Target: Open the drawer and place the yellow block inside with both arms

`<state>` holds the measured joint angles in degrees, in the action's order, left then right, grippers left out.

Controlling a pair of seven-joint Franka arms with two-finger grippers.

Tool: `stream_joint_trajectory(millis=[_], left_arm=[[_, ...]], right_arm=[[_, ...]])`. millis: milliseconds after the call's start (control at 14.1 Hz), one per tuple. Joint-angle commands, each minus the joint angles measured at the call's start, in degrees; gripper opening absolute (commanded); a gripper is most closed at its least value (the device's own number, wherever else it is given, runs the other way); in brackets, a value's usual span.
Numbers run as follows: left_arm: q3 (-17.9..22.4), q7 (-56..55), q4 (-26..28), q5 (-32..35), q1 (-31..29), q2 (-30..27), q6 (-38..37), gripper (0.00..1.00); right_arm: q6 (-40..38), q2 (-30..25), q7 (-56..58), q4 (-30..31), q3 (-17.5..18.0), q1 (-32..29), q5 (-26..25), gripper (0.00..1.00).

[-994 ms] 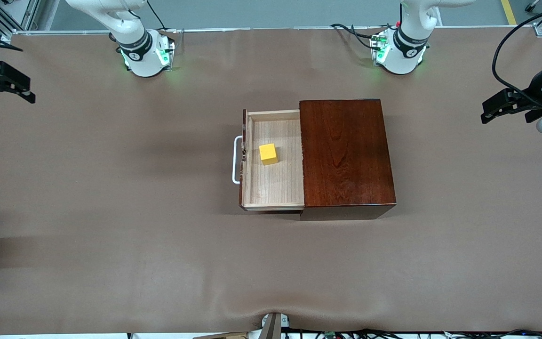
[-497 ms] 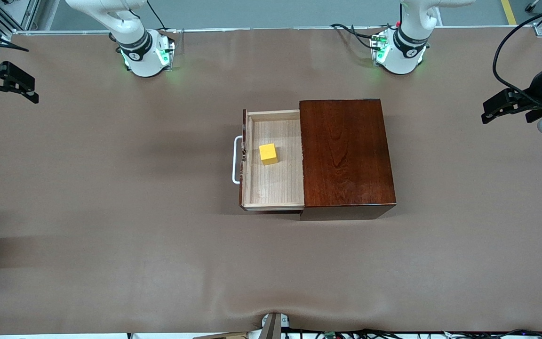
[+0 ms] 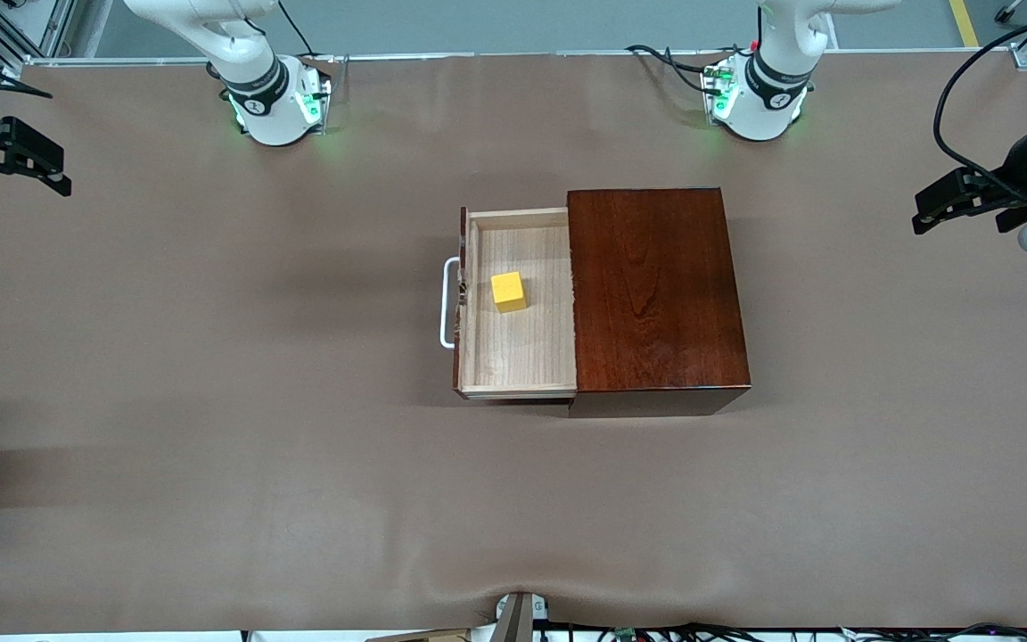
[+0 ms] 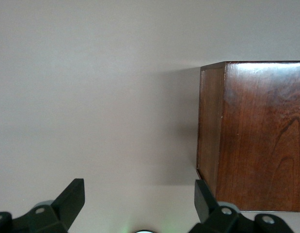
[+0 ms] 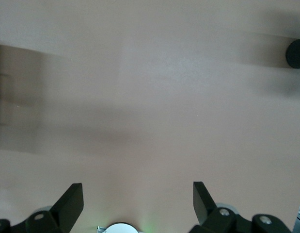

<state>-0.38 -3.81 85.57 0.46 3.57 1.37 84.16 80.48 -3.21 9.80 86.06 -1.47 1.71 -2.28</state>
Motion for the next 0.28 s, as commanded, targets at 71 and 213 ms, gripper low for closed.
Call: stream_joint_trajectory(millis=[71,213], left_arm=[[0.21,1.00,-0.23,-1.07,-0.05,-0.58,-0.22,1.00],[0.21,1.00,-0.23,-1.07,-0.05,-0.66,-0.22,1.00]], right_arm=[[-0.67,0.14,0.74,-0.71,0.06,-0.65,-0.98,1.00],[-0.67,0.14,0.48,-0.63,0.06,-0.65,-0.98,1.00]])
